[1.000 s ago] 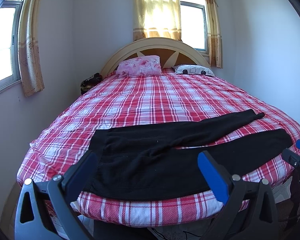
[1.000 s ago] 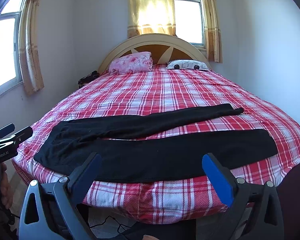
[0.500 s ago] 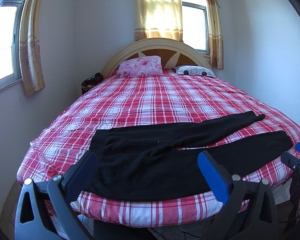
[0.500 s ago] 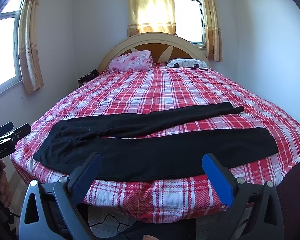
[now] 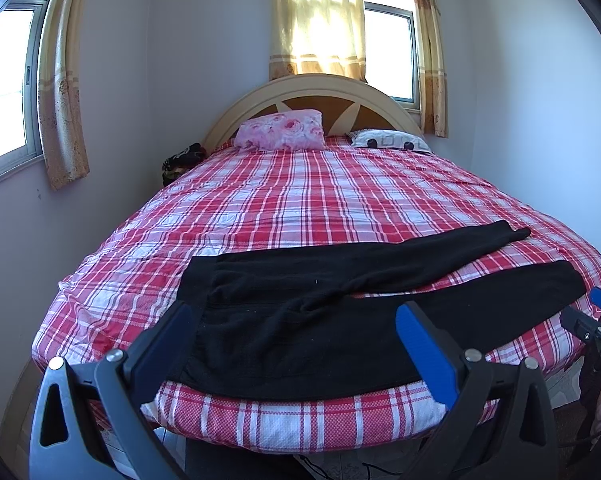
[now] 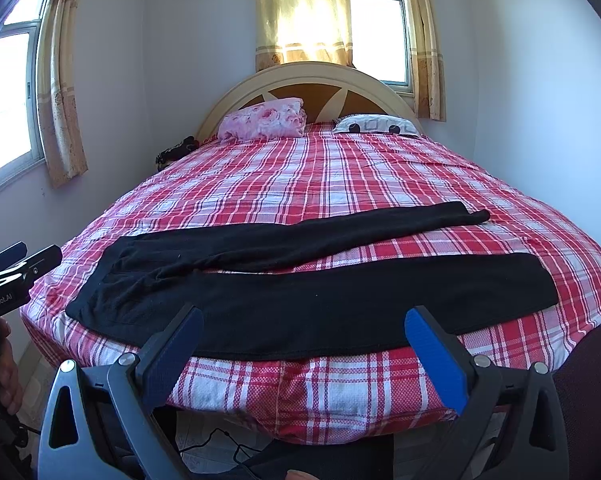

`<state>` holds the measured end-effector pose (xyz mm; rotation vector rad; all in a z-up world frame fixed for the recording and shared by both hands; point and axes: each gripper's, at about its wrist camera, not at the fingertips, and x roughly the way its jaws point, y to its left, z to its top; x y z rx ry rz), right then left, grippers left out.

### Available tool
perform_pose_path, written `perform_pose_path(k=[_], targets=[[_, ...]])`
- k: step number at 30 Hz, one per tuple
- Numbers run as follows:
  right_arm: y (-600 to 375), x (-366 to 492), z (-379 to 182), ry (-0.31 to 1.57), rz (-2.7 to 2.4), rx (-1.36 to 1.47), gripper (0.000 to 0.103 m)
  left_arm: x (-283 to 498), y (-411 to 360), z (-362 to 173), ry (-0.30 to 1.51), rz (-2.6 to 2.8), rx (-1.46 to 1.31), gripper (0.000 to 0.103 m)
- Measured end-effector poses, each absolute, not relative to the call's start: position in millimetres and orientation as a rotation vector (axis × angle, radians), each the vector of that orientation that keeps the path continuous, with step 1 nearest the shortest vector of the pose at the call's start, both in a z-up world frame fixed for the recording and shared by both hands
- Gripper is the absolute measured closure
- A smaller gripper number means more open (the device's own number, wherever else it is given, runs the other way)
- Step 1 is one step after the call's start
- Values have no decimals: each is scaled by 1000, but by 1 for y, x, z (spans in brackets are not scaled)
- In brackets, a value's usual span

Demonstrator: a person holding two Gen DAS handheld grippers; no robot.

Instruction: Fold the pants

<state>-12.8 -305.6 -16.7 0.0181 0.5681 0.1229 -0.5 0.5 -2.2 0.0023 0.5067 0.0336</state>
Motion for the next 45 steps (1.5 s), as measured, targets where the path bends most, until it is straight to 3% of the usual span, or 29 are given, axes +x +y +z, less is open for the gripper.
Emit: perform_pose_path(k=[34,40,45], targets=[[-305,-12,-25,575,124,13,1,1,2,-5,514,32,12,0],[-326,3,-30,552,100,-27,1,36,30,-28,533,117,43,0],[-365,42,-43,598,41,-25,1,92,80,-60,651,187,-3,0]])
